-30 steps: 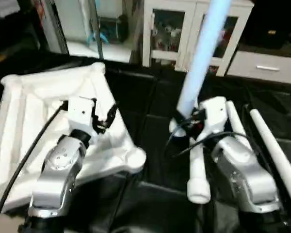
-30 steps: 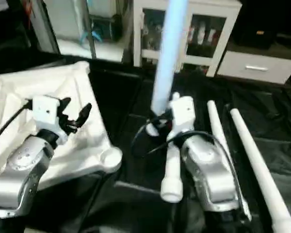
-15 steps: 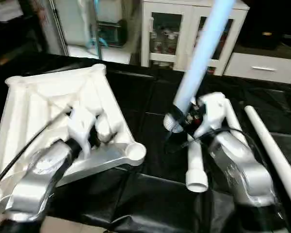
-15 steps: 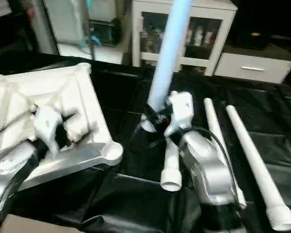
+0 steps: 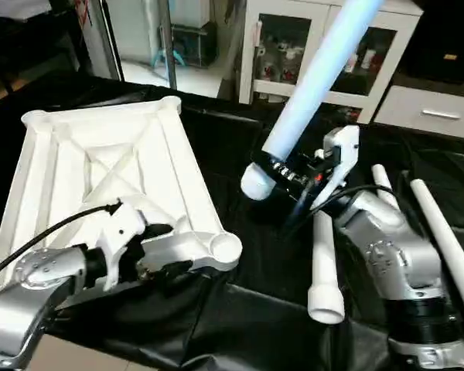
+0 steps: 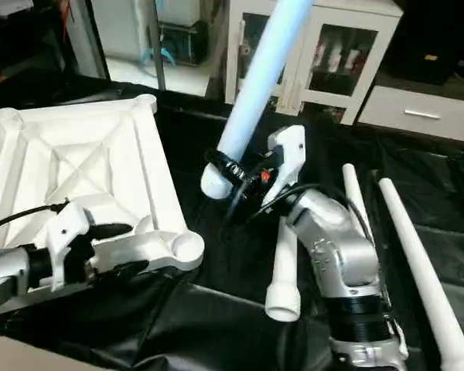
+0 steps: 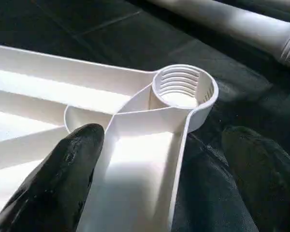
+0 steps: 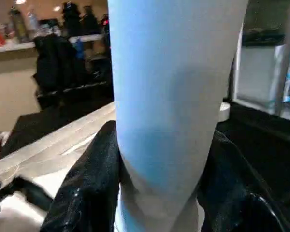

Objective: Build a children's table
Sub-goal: Pick table leg

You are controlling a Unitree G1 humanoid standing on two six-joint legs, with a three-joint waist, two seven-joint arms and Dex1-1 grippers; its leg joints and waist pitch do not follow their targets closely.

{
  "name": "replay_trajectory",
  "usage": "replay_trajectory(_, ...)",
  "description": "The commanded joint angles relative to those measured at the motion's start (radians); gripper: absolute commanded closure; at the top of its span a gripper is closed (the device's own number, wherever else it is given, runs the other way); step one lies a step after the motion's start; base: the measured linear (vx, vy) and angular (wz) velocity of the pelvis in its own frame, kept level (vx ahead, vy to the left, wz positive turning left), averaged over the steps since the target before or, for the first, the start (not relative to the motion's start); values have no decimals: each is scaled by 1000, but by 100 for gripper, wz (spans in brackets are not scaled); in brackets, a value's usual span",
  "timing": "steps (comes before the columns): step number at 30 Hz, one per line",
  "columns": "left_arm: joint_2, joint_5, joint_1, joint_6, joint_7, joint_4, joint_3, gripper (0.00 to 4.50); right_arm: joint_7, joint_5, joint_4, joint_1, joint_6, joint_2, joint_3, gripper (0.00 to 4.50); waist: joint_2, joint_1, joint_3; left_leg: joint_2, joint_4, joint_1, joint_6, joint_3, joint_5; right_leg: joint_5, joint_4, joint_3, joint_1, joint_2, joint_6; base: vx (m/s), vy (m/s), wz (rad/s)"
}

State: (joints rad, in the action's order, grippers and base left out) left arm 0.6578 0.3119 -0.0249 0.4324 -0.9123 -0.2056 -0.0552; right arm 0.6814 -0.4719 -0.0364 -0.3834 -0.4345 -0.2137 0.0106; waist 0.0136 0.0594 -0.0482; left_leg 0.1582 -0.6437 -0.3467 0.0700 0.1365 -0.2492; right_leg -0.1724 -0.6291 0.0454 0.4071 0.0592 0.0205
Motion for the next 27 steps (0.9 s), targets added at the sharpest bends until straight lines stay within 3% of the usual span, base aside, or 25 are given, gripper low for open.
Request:
replay_trajectory(1,-2,12,9,2,2,-38,12,8,5,12,-27,5,5,-6,15,262,-6,3,60,49,95,-5,-23,-6,-63,-108,54,-45,-54,72,218,0,0,0)
replay_trajectory(2,-12,5,12,-13,27,-34,26,8,-15,30,-18,2,20,5,22,262,-11,5,59,50,96,-7,-21,-6,-66,-131,54,-45,-55,75,216,0,0,0)
replay_trajectory(5,-33,-33,13,-55,89,-3,43,8,-79,73,14,4,54,33,23,262,-8,3,51,52,102,-3,1,-1,-146,-269,69,-46,-48,75,185,0,0,0)
replay_trajectory(6,-41,-46,14,-64,113,4,51,8,-100,87,16,12,61,41,25,262,-18,0,49,53,103,0,17,-1,-184,-310,77,-46,-42,71,168,0,0,0)
replay_trajectory(7,-49,-46,4,-61,129,9,57,8,-108,93,12,15,61,41,27,262,-4,-1,49,53,104,0,19,-1,-193,-326,78,-46,-44,72,160,0,0,0)
replay_trajectory(8,-56,-43,-7,-56,140,13,62,8,-113,98,7,18,61,41,28,262,-4,5,49,53,104,3,21,-1,-188,-339,76,-48,-41,73,150,0,0,0)
replay_trajectory(10,-53,-30,-20,-56,110,28,50,8,-100,83,-30,45,43,26,27,262,-25,7,52,53,105,8,31,-1,-196,-314,75,-48,-36,69,146,0,0,0)
replay_trajectory(11,-50,-28,-17,-55,103,27,47,8,-98,81,-38,51,41,23,28,262,-18,6,52,53,105,8,31,1,-204,-305,78,-47,-36,66,144,0,0,0)
replay_trajectory(12,-46,-15,-17,-45,86,20,42,8,-89,83,-53,58,38,11,29,262,-23,8,53,54,107,6,34,-2,-205,-274,71,-48,-38,67,150,0,0,0)
replay_trajectory(15,-41,23,-24,-10,45,4,28,8,-85,73,-82,74,26,-4,14,262,-16,6,55,54,106,1,30,-1,-196,-244,68,-47,-44,67,160,0,0,0)
replay_trajectory(17,-40,57,-37,25,13,-11,12,8,-83,67,-98,83,20,-16,0,262,-24,6,55,53,105,2,32,0,-191,-247,66,-48,-43,68,163,0,0,0)
replay_trajectory(18,-39,65,-47,32,-1,-10,7,8,-89,68,-104,83,16,-17,0,262,-23,6,54,53,105,1,32,0,-196,-250,68,-47,-42,67,165,0,0,0)
replay_trajectory(21,-53,27,-87,20,-7,13,-47,8,-79,40,-158,119,-7,-48,-17,262,-25,8,55,53,103,4,29,1,-192,-246,71,-48,-44,66,161,0,0,0)
replay_trajectory(23,-70,-7,-95,0,3,27,-77,8,-61,33,-167,144,-4,-69,-28,262,-22,6,55,53,104,-1,24,0,-186,-244,71,-47,-50,66,160,0,0,0)
replay_trajectory(24,-70,-29,-92,-18,4,42,-90,8,-70,41,-174,155,-6,-73,-26,262,-28,5,56,54,102,-2,23,0,-179,-247,72,-48,-51,68,158,0,0,0)
replay_trajectory(25,-70,-29,-91,-17,3,42,-91,8,-72,41,-176,157,-7,-73,-25,262,-24,3,55,52,102,-4,20,1,-177,-259,75,-48,-51,68,154,0,0,0)
replay_trajectory(26,-67,-25,-70,-3,-3,34,-104,8,-96,46,-200,171,-22,-70,-25,262,-32,1,57,52,101,-3,22,1,-179,-264,74,-48,-51,68,155,0,0,0)
replay_trajectory(27,-62,-21,-47,6,2,7,-111,8,-119,39,-225,182,-36,-58,-29,262,-21,-5,56,52,103,-9,20,0,-169,-275,75,-48,-55,68,149,0,0,0)
